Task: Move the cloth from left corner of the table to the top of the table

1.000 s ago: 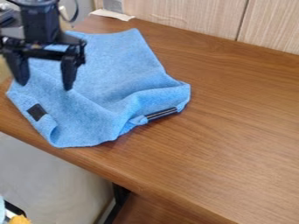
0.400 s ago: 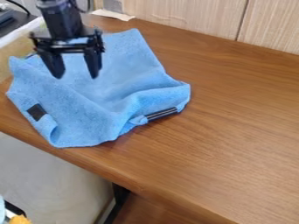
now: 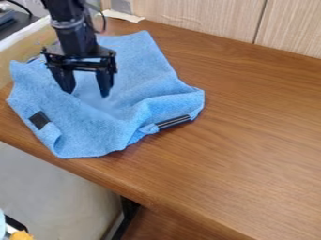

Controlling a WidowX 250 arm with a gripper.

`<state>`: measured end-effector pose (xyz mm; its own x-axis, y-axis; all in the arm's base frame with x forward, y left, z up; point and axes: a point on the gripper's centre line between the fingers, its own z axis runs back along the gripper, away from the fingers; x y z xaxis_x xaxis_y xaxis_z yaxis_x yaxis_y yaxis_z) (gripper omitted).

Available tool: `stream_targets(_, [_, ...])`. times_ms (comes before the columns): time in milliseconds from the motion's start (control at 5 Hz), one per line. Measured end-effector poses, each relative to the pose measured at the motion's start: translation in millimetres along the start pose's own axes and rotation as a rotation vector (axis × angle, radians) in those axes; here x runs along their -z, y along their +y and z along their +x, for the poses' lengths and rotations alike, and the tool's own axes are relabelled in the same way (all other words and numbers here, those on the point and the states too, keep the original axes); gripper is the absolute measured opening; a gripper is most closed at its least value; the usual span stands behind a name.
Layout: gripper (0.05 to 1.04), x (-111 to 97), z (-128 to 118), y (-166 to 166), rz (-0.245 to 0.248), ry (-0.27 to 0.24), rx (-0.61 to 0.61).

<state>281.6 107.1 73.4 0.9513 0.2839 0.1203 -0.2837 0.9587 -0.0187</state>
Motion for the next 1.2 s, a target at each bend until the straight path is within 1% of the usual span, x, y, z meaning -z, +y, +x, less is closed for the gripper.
stream_targets(200, [0.999, 4.8, -1.4, -1.4, 0.043, -0.007, 0.006])
stream_targets(400, [0.999, 7.8, -1.2, -10.6, 0.052, 0.014, 0.02])
stream_targets(600, [0.999, 8.9, 8.3, -23.5, 0.083, 0.027, 0.031])
stream_targets(1000, [1.0, 13.4, 35.1, -68.7, 0.035, 0.04, 0.062])
stream_targets(1200, [0.999, 14.9, 47.6, -97.0, -0.005, 0.034, 0.096])
